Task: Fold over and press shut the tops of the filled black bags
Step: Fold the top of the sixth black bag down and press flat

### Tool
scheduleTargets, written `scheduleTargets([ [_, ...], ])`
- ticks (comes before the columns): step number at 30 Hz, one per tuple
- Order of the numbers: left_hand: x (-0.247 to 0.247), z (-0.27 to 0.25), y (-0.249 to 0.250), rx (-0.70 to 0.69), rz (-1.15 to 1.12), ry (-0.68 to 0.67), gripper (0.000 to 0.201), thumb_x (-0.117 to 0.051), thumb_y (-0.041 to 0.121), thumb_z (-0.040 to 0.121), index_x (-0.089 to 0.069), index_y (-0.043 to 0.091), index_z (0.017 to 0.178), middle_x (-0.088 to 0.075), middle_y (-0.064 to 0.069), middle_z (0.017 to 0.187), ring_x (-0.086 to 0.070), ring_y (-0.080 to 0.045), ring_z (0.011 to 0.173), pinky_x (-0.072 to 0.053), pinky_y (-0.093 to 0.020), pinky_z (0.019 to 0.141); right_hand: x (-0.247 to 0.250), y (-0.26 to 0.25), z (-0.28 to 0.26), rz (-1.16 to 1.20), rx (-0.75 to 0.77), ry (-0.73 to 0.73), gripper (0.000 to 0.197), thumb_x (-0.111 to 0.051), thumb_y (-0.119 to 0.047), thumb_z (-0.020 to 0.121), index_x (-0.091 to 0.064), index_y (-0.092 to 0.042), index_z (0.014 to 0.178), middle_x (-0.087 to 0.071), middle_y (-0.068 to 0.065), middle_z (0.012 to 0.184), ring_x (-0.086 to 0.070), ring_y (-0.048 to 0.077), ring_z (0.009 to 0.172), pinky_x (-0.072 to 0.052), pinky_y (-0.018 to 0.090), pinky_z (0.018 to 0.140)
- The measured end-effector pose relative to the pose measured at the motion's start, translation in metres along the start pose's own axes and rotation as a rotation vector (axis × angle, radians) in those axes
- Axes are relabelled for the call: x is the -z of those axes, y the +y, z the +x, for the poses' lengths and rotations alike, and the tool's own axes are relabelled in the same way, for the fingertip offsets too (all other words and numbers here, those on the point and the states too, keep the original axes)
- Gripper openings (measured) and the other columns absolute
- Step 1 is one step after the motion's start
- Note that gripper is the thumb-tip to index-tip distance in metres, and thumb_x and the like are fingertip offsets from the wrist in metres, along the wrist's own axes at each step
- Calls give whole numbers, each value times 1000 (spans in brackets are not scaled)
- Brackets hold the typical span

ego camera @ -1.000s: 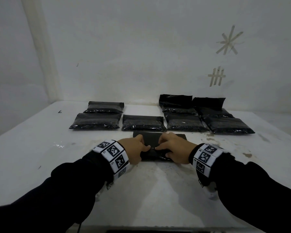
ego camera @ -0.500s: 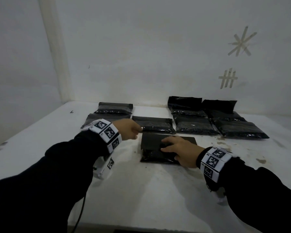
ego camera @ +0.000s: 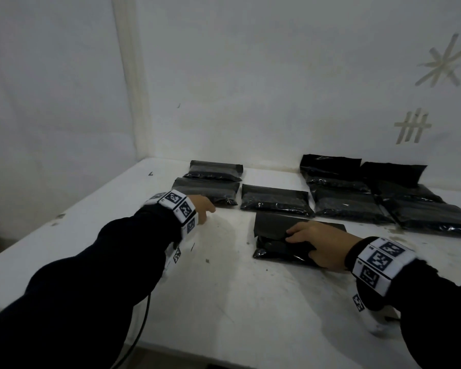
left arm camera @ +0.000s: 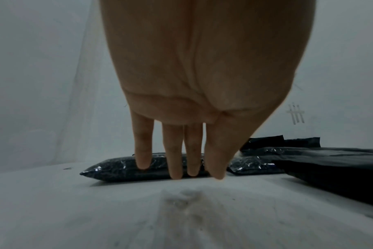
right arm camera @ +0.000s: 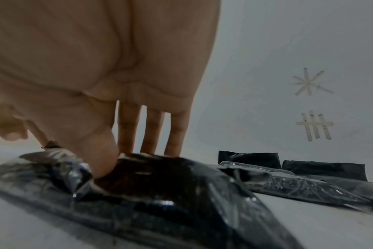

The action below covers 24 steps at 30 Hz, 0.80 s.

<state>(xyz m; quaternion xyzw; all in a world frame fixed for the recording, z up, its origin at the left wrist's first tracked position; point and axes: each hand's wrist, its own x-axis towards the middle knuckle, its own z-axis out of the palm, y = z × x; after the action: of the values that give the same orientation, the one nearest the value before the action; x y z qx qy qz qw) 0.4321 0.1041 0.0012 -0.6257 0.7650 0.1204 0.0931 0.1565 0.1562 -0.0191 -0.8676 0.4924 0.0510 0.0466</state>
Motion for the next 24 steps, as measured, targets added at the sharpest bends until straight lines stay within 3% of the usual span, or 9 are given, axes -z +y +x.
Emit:
scheduleTargets([
  [7,-7,6,3,-37,90,-62,59,-56,6,92,-32,6,145,-41,-8,146,-39,-22,133,-30,-22,101,-3,0,1,25,-16,13,58,-46,3,87,-48,-24,138,-35,-11,148,-31,10,135,-24,18,107],
  [12,-8,12,-11,-17,101,29,51,-57,3,90,-46,12,139,-51,-5,137,-48,-22,125,-38,-24,98,-3,-1,2,30,-17,18,58,-46,3,86,-50,-23,137,-36,-10,147,-33,10,135,-25,18,106],
  [16,-9,17,-17,5,87,70,32,-58,11,91,-64,10,122,-61,-8,126,-57,-25,115,-45,-29,97,-3,-1,2,26,-18,8,57,-46,2,86,-49,-24,137,-36,-10,148,-32,11,135,-26,19,106],
  [19,-10,21,-22,3,78,133,20,-65,20,86,-73,14,104,-69,-2,112,-63,-22,103,-50,-29,90,-2,-1,2,19,-17,1,57,-46,2,87,-49,-24,138,-35,-10,148,-32,11,135,-27,19,105],
  [24,-12,23,-25,-2,43,155,22,-62,24,88,-71,13,105,-68,-3,113,-62,-23,104,-50,-30,91,-1,-5,3,14,-10,7,56,-46,1,88,-49,-23,138,-35,-8,148,-32,12,135,-27,19,106],
])
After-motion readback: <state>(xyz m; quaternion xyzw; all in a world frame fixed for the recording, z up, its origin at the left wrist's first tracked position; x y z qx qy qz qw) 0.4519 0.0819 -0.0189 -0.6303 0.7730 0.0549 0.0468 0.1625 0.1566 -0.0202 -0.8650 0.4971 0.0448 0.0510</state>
